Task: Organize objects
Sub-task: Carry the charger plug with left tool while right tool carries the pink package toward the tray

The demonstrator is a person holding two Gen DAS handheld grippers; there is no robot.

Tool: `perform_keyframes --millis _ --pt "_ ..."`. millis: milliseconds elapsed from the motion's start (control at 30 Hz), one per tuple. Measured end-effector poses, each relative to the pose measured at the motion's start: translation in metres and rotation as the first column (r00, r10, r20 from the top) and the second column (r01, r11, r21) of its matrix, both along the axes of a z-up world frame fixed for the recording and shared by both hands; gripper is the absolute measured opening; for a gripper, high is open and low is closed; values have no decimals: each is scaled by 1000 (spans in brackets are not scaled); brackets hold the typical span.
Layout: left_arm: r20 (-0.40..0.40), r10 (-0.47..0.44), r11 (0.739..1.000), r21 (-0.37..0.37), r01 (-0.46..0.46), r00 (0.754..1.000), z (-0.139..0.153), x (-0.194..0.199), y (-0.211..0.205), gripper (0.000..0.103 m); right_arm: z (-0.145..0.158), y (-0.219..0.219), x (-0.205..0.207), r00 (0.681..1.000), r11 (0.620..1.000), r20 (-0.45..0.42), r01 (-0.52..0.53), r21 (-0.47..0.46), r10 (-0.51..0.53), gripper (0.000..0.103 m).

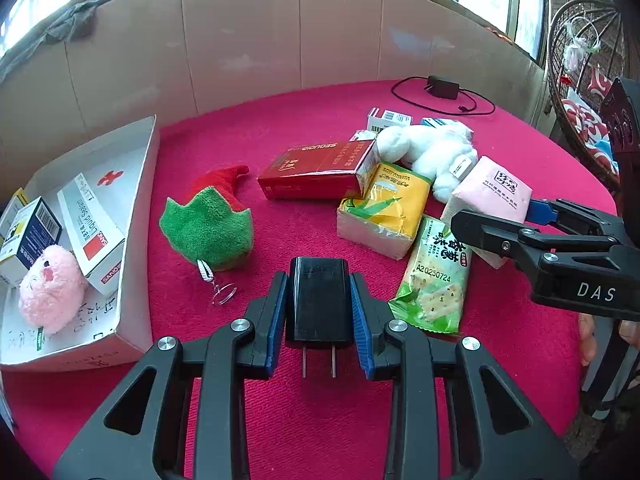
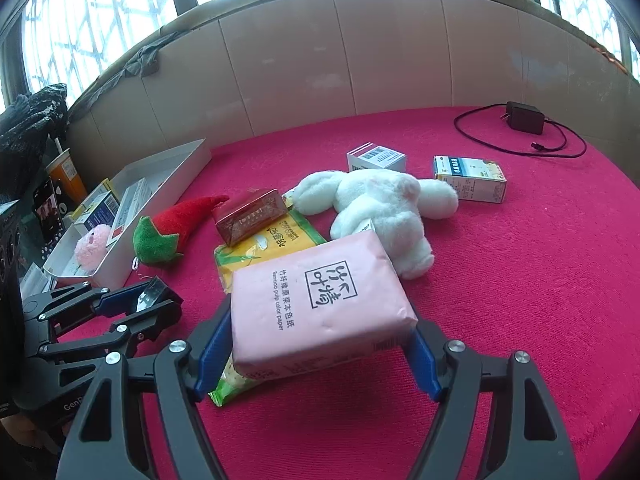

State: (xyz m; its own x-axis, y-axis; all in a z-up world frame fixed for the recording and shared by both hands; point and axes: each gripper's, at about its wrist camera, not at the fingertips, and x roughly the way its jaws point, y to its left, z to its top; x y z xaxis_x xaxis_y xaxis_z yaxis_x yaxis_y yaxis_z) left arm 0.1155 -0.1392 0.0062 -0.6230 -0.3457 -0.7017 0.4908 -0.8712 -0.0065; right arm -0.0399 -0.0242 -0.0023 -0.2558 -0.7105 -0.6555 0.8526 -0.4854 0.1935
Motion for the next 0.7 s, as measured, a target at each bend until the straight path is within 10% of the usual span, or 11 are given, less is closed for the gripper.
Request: perform_keyframes --millis 700 --pt "-83 47 997 -58 -52 995 13 15 4 30 7 10 0 999 999 -38 38 -38 -39 76"
